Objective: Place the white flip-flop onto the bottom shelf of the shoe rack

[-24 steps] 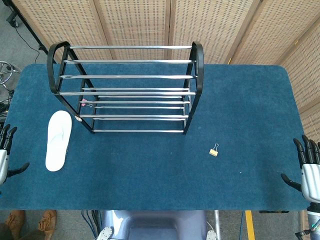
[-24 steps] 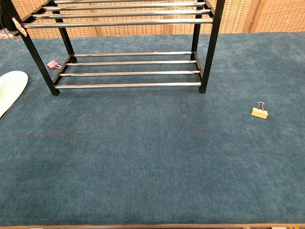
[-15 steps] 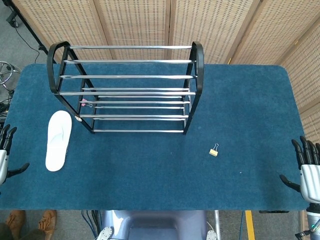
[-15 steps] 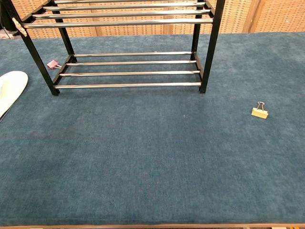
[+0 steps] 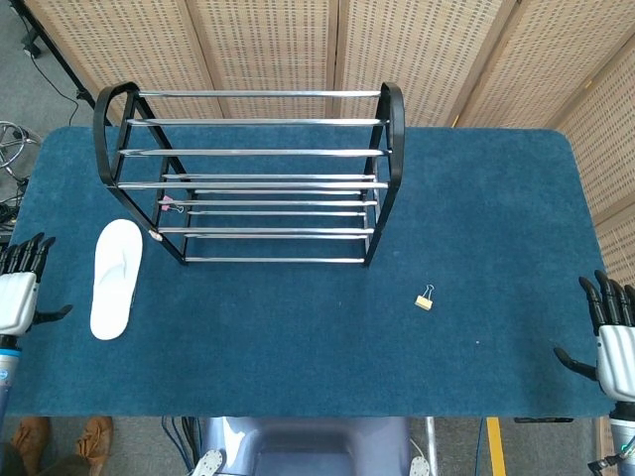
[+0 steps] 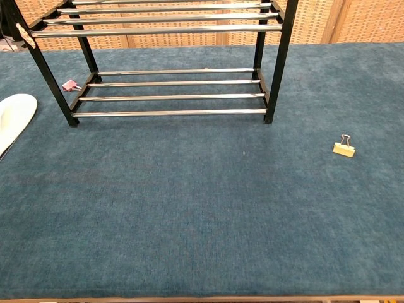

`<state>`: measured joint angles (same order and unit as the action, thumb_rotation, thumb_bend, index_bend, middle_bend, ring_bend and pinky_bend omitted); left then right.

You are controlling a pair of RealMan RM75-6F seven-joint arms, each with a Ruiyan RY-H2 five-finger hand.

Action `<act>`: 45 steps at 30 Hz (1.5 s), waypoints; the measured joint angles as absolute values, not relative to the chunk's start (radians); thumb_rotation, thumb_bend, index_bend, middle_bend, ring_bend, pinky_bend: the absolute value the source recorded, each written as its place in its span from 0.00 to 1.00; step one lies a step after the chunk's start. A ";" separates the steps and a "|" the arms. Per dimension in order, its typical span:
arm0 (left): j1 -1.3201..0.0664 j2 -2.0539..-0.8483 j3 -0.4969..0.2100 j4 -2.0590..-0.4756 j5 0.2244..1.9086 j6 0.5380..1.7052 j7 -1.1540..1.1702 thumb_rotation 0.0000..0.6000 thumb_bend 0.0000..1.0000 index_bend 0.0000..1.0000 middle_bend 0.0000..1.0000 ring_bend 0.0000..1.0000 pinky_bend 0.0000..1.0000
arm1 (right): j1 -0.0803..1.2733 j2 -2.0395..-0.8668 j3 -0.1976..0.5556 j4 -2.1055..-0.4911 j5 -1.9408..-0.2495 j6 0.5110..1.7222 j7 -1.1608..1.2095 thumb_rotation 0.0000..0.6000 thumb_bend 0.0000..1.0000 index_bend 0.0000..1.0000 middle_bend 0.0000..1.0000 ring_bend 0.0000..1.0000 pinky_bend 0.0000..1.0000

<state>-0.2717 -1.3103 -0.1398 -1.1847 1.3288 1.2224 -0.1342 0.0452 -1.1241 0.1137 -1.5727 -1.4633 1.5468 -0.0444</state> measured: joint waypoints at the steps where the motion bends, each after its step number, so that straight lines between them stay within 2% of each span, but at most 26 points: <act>1: -0.286 -1.332 -0.142 -1.137 1.329 1.203 -0.155 1.00 0.00 0.00 0.00 0.00 0.00 | 0.046 -1.125 0.114 -1.572 -1.461 1.544 -0.044 1.00 0.00 0.00 0.00 0.00 0.00; 10: -0.399 -1.473 -0.153 -0.912 1.329 1.059 -0.226 1.00 0.01 0.00 0.00 0.00 0.00 | 0.051 -1.125 0.119 -1.560 -1.439 1.524 -0.027 1.00 0.00 0.00 0.00 0.00 0.00; 15: -0.428 -1.521 -0.158 -0.852 1.326 1.038 -0.230 1.00 0.04 0.00 0.00 0.00 0.00 | 0.051 -1.125 0.121 -1.556 -1.434 1.521 -0.024 1.00 0.00 0.00 0.00 0.00 0.00; 19: -0.449 -1.549 -0.159 -0.812 1.325 1.014 -0.238 1.00 0.05 0.00 0.00 0.00 0.08 | 0.052 -1.125 0.122 -1.552 -1.428 1.515 -0.022 1.00 0.00 0.00 0.00 0.00 0.00; 24: -0.478 -1.591 -0.163 -0.751 1.322 0.987 -0.242 1.00 0.06 0.00 0.00 0.00 0.09 | 0.053 -1.126 0.122 -1.548 -1.422 1.509 -0.017 1.00 0.00 0.00 0.00 0.00 0.00; 26: -0.489 -1.608 -0.164 -0.725 1.324 0.984 -0.246 1.00 0.07 0.02 0.00 0.00 0.15 | 0.054 -1.126 0.122 -1.547 -1.420 1.506 -0.015 1.00 0.00 0.00 0.00 0.00 0.00; 28: -0.496 -1.623 -0.167 -0.701 1.328 0.994 -0.247 1.00 0.10 0.10 0.03 0.03 0.26 | 0.054 -1.126 0.123 -1.547 -1.417 1.504 -0.012 1.00 0.00 0.00 0.00 0.00 0.00; 34: -0.508 -1.678 -0.169 -0.620 1.339 1.031 -0.261 1.00 0.14 0.37 0.16 0.13 0.31 | 0.056 -1.125 0.121 -1.548 -1.414 1.496 -0.007 1.00 0.00 0.00 0.00 0.00 0.00; 40: -0.513 -1.704 -0.170 -0.587 1.338 1.044 -0.242 1.00 0.26 0.42 0.27 0.28 0.46 | 0.056 -1.124 0.119 -1.548 -1.416 1.492 0.002 1.00 0.00 0.00 0.00 0.00 0.00; 45: -0.514 -1.710 -0.166 -0.578 1.339 1.040 -0.240 1.00 0.35 0.49 0.36 0.35 0.49 | 0.057 -1.123 0.118 -1.548 -1.416 1.489 0.008 1.00 0.00 0.00 0.00 0.00 0.00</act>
